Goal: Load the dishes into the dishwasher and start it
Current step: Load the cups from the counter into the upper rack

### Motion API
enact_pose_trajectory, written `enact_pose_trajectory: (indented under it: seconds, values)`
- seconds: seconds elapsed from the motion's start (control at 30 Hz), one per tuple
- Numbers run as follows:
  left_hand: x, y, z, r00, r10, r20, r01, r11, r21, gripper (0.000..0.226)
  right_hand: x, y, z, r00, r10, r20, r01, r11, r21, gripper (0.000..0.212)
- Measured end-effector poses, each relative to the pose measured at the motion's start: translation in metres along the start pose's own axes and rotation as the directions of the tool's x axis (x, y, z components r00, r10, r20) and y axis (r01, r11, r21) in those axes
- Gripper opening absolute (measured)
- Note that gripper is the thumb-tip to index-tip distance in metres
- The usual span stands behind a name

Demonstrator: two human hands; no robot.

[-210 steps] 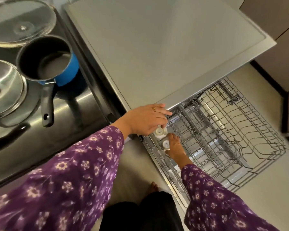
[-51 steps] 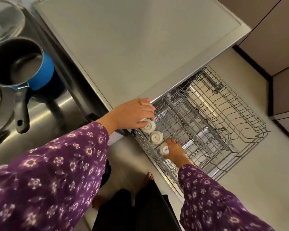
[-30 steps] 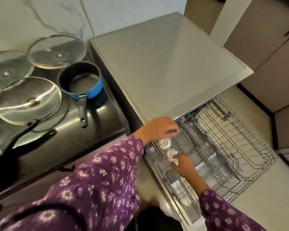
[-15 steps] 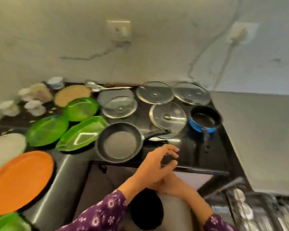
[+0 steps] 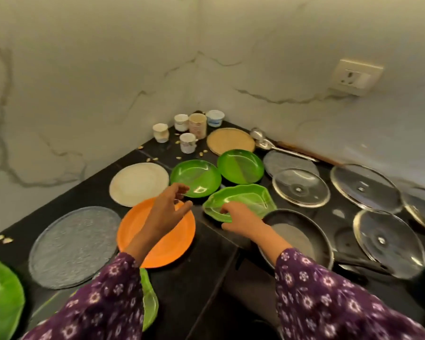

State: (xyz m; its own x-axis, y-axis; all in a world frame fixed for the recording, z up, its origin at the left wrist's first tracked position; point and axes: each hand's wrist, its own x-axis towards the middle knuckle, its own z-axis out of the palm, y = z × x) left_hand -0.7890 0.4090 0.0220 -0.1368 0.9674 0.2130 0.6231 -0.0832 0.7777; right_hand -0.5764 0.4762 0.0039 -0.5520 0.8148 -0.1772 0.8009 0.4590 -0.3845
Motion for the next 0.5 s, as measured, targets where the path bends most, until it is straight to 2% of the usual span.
enact_pose_trajectory:
  seconds: [0.1,0.17,0.3,0.5]
  values:
    - [0.024,-0.029,-0.022,0.997,-0.072,-0.027,0.073,0.996,0.060,0.039,0.043,-0.015,0.009,0.991,-0.080,0.106,0.106,0.959,-0.264,0.055]
    - [0.041,-0.050,-0.032,0.994,-0.104,-0.042,0.107,0.991,0.081,0.041,0.068,-0.024,0.016,0.980,-0.109,0.169,0.167,0.909,-0.381,0.065]
    - [0.076,-0.082,-0.036,0.985,-0.165,-0.049,0.170,0.979,0.112,0.043,0.100,-0.036,0.028,0.954,-0.116,0.277,0.244,0.840,-0.485,0.084]
    - [0.146,-0.100,-0.020,0.986,-0.165,0.036,0.156,0.970,0.184,0.052,0.122,-0.046,0.034,0.931,-0.145,0.336,0.335,0.710,-0.620,0.081]
